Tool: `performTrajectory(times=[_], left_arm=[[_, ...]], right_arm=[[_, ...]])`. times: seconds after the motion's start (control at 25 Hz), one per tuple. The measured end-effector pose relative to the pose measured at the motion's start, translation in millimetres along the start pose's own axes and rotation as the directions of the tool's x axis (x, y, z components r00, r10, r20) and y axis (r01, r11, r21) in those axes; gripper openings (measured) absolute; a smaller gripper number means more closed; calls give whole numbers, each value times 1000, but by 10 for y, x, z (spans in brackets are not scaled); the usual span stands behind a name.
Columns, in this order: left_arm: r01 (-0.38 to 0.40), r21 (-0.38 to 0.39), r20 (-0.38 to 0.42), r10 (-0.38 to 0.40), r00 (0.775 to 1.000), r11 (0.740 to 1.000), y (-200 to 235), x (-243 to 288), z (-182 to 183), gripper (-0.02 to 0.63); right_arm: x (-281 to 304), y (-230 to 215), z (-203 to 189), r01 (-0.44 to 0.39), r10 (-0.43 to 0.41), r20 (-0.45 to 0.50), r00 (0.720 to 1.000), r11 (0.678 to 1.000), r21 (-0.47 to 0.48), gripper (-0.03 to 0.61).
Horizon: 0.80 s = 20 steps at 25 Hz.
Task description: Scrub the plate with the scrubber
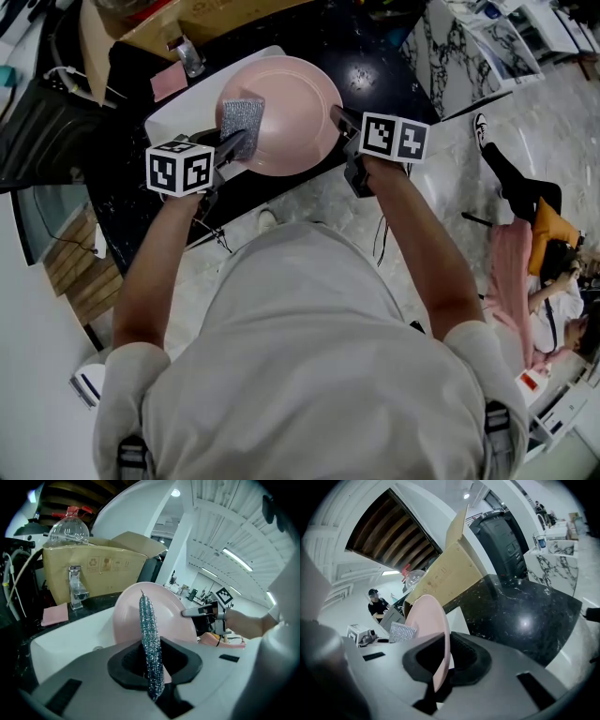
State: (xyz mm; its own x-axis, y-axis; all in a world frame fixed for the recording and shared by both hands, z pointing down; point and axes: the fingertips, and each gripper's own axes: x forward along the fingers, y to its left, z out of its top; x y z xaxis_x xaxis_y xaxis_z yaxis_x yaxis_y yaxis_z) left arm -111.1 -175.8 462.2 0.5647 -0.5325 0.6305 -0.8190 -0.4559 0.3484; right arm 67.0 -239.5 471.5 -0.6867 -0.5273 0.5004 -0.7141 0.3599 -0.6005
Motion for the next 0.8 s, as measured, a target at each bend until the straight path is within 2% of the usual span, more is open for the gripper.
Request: performTrajectory(times=[0.24, 0.48, 0.8], left_arm=[[-21, -6, 29, 21, 999, 1000, 79, -93, 112, 67], [91, -37, 79, -88, 993, 995, -357, 34, 280, 67], [224, -78, 93, -217, 972, 971, -946, 454, 315, 67]], right_arm=[[-9, -32, -2, 9, -9, -1, 1000, 1000, -5, 28], [1, 25, 13, 2, -2, 0, 1000, 1000, -9, 23], [20, 138, 11, -7, 7, -2, 1000, 1000, -21, 25]])
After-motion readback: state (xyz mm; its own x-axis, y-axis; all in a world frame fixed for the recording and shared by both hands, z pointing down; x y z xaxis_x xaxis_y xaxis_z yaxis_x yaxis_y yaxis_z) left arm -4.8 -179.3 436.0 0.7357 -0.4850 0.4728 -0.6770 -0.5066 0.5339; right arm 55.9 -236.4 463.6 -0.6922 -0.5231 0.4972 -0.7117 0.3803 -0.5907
